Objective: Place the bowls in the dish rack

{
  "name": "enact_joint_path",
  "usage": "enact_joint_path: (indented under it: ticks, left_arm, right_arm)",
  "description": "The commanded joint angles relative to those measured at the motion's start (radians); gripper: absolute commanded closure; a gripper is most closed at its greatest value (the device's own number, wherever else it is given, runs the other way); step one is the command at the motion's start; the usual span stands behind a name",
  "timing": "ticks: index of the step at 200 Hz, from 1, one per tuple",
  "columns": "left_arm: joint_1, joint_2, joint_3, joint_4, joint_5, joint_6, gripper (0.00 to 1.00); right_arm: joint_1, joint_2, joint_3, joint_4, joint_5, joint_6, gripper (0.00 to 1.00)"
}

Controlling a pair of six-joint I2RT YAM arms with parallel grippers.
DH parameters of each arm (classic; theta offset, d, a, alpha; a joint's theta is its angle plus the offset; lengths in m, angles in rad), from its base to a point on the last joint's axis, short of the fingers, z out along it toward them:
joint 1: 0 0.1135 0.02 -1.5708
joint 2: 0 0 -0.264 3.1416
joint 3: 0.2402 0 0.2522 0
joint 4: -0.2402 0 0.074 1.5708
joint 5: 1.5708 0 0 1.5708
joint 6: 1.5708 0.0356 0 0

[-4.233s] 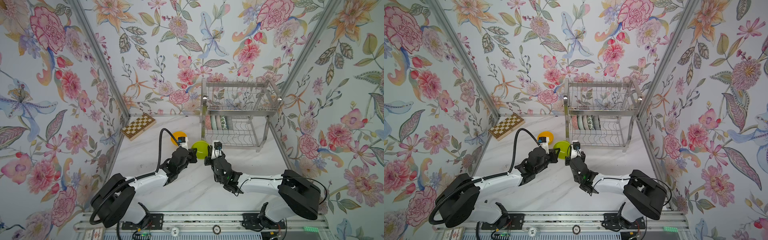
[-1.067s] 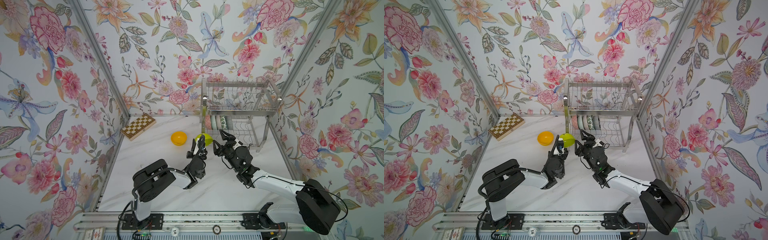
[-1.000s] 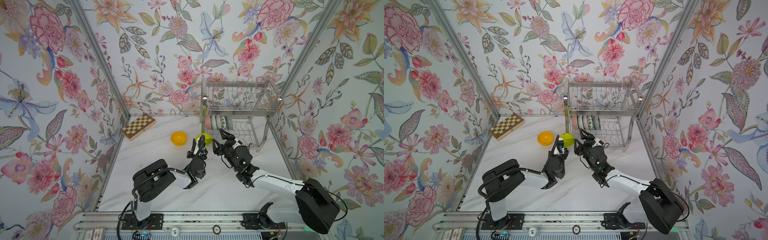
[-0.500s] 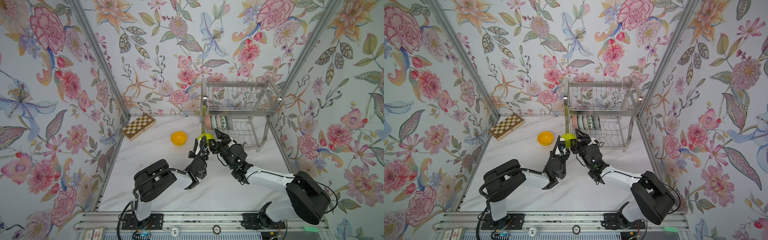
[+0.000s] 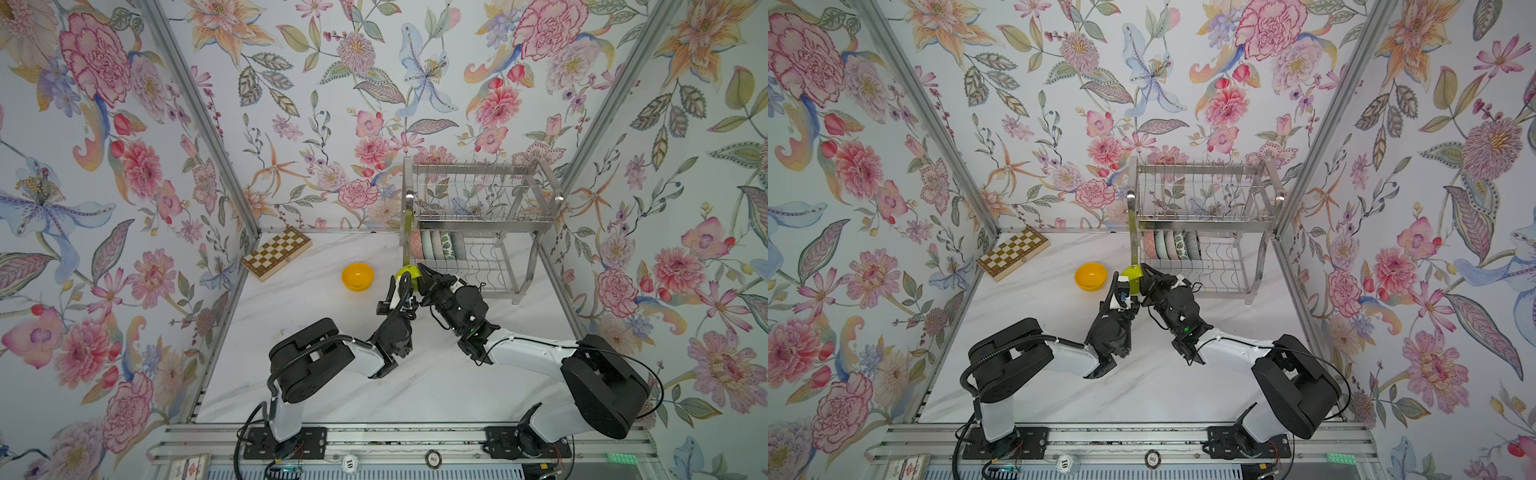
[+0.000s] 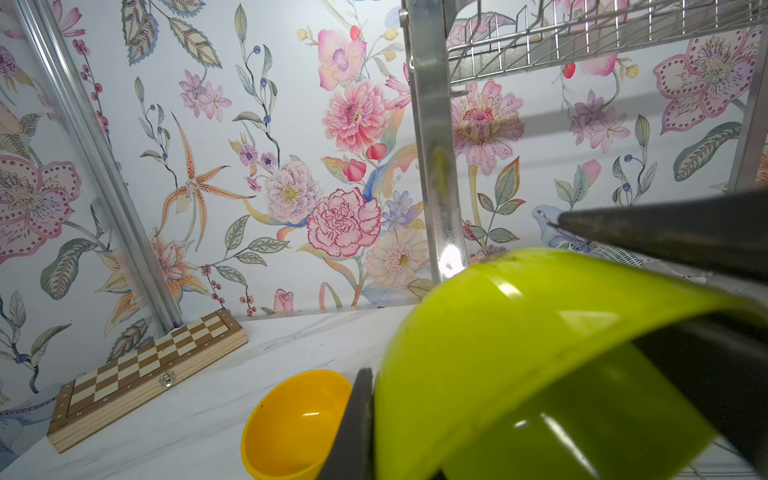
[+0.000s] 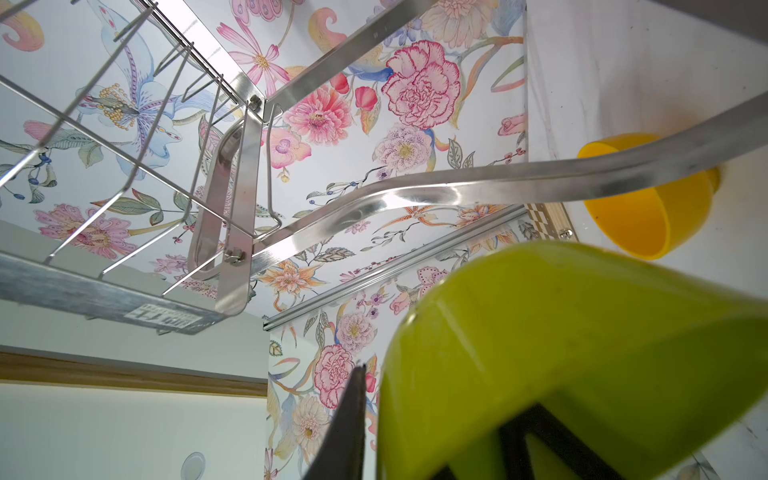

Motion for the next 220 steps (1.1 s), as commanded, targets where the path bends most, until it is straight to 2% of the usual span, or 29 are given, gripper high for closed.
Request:
enact_joint_path:
  ticks: [1, 45, 124, 141, 160, 220]
  left_arm:
    - [-0.035, 0.001, -0.005, 0.082, 0.025, 0.053, 1.00]
    - [-0.039, 0.002, -0.001, 0.095, 0.030, 0.073, 1.00]
    - [-0.038, -0.034, -0.020, 0.046, 0.052, 0.035, 1.00]
    - [-0.039, -0.041, -0.026, 0.042, 0.055, 0.022, 0.97]
    - [-0.038, -0.042, -0.026, 0.034, 0.056, 0.016, 0.91]
    - [-0.037, -0.082, -0.045, -0.033, 0.066, -0.061, 0.56]
  right_arm:
    - [0.007, 0.023, 0.038, 0.093, 0.062, -0.014, 0.91]
    - [0.006, 0.023, 0.029, 0.098, 0.073, -0.021, 1.00]
    - [0.004, 0.031, 0.016, 0.141, 0.078, -0.042, 1.00]
    - [0.003, 0.036, 0.014, 0.153, 0.078, -0.043, 1.00]
    - [0.004, 0.037, 0.011, 0.160, 0.077, -0.043, 1.00]
    - [-0.013, -0.001, -0.007, 0.161, 0.086, -0.121, 1.00]
